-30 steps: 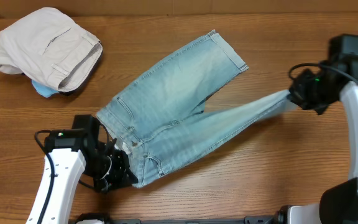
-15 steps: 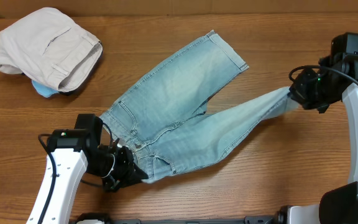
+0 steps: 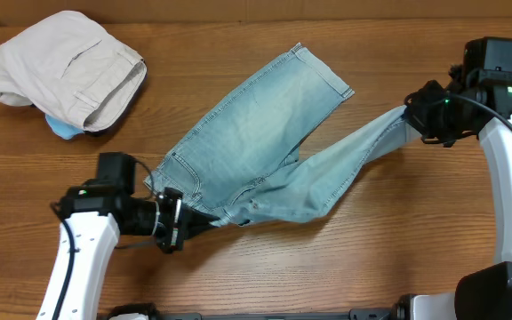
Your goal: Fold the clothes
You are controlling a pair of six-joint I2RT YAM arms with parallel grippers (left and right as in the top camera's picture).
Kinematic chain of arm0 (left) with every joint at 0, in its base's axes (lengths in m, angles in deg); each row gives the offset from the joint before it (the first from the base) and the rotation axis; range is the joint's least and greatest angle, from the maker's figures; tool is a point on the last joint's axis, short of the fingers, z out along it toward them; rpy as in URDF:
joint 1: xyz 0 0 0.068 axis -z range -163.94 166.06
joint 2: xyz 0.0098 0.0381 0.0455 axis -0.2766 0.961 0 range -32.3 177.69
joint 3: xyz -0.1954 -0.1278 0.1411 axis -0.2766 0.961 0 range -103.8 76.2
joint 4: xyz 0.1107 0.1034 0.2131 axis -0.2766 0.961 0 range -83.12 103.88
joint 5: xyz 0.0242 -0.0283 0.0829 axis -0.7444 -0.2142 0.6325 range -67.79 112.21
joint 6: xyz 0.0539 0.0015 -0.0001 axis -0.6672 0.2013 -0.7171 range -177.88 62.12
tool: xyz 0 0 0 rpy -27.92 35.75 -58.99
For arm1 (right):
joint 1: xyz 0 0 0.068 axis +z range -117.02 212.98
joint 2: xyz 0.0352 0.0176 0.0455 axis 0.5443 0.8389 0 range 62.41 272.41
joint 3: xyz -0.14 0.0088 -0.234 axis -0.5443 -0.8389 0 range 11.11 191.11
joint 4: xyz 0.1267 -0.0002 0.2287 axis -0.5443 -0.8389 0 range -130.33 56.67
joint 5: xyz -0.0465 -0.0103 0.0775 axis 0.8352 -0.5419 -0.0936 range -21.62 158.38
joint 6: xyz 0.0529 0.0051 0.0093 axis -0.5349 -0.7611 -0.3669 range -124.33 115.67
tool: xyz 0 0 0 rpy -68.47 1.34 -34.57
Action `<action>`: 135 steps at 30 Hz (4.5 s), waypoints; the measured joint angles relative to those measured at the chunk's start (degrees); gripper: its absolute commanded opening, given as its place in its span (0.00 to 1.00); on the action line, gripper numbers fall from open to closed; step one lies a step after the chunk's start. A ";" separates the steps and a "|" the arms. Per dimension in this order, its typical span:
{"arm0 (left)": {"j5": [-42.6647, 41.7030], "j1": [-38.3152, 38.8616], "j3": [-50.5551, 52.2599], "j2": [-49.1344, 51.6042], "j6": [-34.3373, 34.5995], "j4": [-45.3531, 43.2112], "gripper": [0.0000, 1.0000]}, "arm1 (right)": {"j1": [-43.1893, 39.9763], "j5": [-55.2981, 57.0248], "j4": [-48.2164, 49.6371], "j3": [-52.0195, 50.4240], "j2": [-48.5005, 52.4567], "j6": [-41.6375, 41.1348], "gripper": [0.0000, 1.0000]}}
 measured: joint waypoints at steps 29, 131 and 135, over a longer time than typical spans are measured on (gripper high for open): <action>16.96 -23.15 0.00 1.60 4.13 -6.54 0.04 | 11.23 -3.17 32.48 0.00 15.72 -2.56 0.04; 41.09 -25.31 -12.04 11.32 -47.10 -14.69 1.00 | 8.33 -7.28 21.75 1.03 31.21 26.88 0.38; 41.57 -25.31 -12.04 11.43 -47.10 -15.54 0.97 | 9.27 -5.81 20.57 1.03 31.21 27.50 0.04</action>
